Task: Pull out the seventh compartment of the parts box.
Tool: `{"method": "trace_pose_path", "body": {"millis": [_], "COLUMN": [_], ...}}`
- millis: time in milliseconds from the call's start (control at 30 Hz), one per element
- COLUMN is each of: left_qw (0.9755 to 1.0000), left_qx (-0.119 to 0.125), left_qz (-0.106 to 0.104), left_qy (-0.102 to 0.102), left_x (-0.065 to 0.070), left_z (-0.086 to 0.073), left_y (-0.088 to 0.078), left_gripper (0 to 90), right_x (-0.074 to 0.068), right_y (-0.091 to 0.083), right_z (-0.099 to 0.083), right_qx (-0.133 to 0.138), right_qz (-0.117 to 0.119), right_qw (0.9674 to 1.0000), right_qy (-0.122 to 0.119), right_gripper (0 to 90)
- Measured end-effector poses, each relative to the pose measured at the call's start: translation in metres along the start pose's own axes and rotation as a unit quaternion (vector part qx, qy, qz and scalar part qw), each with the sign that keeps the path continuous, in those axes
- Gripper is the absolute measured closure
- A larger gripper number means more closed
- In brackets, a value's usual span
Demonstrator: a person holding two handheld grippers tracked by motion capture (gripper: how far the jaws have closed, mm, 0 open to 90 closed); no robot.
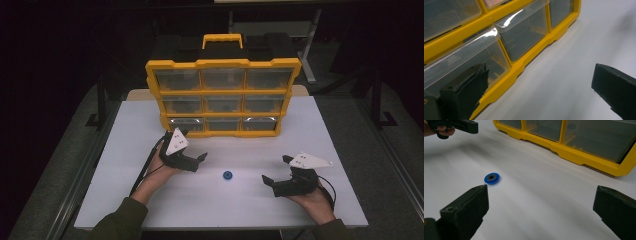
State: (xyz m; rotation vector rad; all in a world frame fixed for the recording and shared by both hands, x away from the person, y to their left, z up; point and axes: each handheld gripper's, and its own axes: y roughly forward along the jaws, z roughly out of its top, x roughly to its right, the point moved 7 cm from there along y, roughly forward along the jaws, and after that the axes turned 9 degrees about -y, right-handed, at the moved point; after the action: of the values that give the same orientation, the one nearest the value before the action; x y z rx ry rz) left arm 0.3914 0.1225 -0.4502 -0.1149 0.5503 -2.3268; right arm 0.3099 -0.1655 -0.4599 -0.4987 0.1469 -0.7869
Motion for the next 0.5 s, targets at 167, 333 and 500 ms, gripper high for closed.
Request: {"method": "trace_pose_path", "body": {"millis": [167, 333, 500], "left_qw": [1.0000, 0.9999, 0.9997], "left_qx": [-0.002, -0.004, -0.007], "left_qz": [0.003, 0.006, 0.011], "left_qy": [0.006, 0.011, 0.023], "left_x": [0.0005, 0.0011, 0.0019], "left_z": [-0.0006, -0.0008, -0.0003], "left_y": [0.0003, 0.0004, 0.0000], "left_gripper": [0.1, 0.1, 0.1], "right_x": [-0.0001, -0.0002, -0.0004], "right_y": [0.0000, -0.0002, -0.0005], "right_z": [0.0000, 0.0001, 0.0001], "right_qx": [0.000, 0.000, 0.000], "right_qz": [0.000, 0.000, 0.000], "right_qw": [1.0000, 1.0000, 1.0000], "right_qy": [0.000, 0.000, -0.002], "right_gripper": [0.0, 0.0, 0.0]}}
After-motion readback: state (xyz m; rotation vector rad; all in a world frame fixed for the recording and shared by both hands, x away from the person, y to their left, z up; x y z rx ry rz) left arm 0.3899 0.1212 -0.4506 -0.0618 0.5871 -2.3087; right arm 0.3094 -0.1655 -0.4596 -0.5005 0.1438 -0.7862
